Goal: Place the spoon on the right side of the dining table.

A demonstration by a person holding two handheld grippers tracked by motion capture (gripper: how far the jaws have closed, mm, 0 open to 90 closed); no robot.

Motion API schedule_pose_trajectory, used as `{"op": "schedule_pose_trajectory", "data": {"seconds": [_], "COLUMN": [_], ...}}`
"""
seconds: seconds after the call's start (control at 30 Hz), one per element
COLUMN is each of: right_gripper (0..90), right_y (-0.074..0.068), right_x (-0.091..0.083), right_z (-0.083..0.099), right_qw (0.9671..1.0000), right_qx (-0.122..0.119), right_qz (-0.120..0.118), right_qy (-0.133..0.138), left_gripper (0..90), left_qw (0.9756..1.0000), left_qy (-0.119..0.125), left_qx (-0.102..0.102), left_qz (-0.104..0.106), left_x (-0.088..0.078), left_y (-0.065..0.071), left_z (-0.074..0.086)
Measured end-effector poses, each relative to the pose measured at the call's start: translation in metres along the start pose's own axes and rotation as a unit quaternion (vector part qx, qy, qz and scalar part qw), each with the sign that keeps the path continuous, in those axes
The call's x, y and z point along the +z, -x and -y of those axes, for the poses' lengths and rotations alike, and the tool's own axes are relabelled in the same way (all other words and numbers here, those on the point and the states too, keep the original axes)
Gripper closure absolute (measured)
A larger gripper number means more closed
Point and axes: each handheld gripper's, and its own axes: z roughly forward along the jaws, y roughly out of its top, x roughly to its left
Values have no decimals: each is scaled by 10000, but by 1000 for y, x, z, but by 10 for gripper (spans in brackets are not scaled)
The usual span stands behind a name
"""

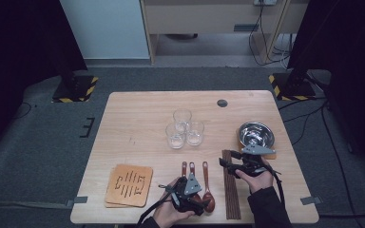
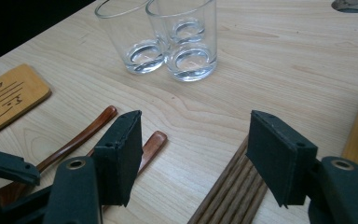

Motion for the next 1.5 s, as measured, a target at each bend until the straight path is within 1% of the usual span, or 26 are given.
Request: {"op": "schedule_pose_trajectory", "data": {"seconds": [0.17, 0.3, 0.33, 0.43, 0.47, 0.67, 0.83, 0.97, 1.1, 1.2, 1.27, 1.43, 1.5], "right_gripper": [361, 363, 363, 365, 366, 372, 375, 374, 373, 373, 373, 378, 380], "right_y": [-3, -8, -8, -12, -12, -14, -18, -20, -22, -23, -24, -25, -26], "right_x": [5, 10, 11, 14, 15, 21, 27, 30, 34, 37, 38, 42, 43], "right_z": [0, 0, 0, 0, 1, 3, 5, 6, 8, 9, 9, 12, 13], "right_qw": [10000, 9999, 9998, 9997, 9996, 9992, 9984, 9980, 9974, 9968, 9965, 9952, 9948], "right_qx": [-30, -27, -33, 39, 14, 41, 76, 101, 97, 115, 123, 134, 177], "right_qz": [-29, -110, -129, -206, -241, -288, -390, -440, -490, -550, -567, -655, -722], "right_qy": [-56, -122, -139, -138, -152, -286, -405, -447, -520, -576, -604, -714, -690], "left_gripper": [213, 211, 209, 206, 205, 205, 205, 205, 204, 205, 205, 213, 214], "left_qw": [10000, 9999, 9999, 9998, 9998, 9997, 9994, 9992, 9993, 9992, 9992, 9994, 9994], "left_qy": [-61, -69, -71, -93, -97, -160, -211, -273, -253, -255, -257, -114, -108], "left_qx": [62, 80, 112, 139, 139, 154, 194, 251, 257, 307, 318, 334, 322], "left_qz": [24, 56, 63, 92, 98, 134, 167, 139, 115, 48, 48, -44, -56], "left_x": [4, 7, 8, 9, 10, 14, 17, 19, 21, 22, 23, 23, 23], "left_y": [2, 3, 3, 4, 4, 6, 7, 9, 9, 9, 9, 12, 13], "left_z": [0, 0, 0, 0, 0, 0, 1, 1, 1, 2, 3, 7, 8]}}
